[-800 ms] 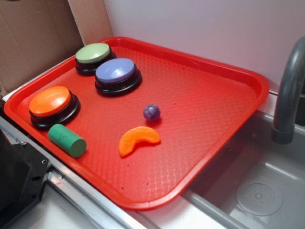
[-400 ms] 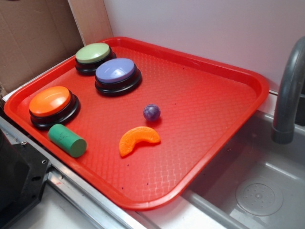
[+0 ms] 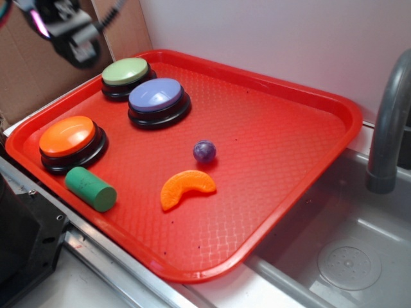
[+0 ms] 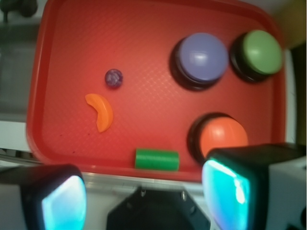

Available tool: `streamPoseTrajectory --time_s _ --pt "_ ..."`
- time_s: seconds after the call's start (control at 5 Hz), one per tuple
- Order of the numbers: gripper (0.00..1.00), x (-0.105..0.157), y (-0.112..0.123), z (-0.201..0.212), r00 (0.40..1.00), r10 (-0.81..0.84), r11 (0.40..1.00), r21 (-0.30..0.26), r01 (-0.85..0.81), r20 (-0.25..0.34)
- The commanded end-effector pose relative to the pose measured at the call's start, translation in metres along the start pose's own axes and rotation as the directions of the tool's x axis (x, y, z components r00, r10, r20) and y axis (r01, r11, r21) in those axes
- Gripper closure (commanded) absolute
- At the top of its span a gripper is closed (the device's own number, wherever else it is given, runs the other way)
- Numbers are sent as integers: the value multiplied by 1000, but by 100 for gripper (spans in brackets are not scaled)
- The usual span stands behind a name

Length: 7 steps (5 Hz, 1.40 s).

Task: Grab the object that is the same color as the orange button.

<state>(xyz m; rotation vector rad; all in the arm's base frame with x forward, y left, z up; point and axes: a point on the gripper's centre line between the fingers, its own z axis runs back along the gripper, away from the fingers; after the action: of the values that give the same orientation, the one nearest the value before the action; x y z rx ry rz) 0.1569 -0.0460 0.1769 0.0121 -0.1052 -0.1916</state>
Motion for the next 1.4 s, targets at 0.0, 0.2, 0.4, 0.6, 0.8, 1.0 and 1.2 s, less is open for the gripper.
streamPoseTrajectory --time_s 0.0,0.2,0.4,0.6,0.8,1.0,1.2 --pt "0 22 -14 -62 996 -68 997 -24 69 49" --pt "0 29 -21 -98 995 -89 992 -86 93 42" --pt "0 33 -31 -125 992 -120 989 -76 123 44" --pt "0 34 -40 -142 991 -131 987 -84 134 38" --pt "0 33 -46 -156 990 -138 988 -71 139 23" --pt "0 33 -47 -162 991 -136 989 -56 136 19" --pt "0 33 -49 -168 990 -141 987 -71 141 9"
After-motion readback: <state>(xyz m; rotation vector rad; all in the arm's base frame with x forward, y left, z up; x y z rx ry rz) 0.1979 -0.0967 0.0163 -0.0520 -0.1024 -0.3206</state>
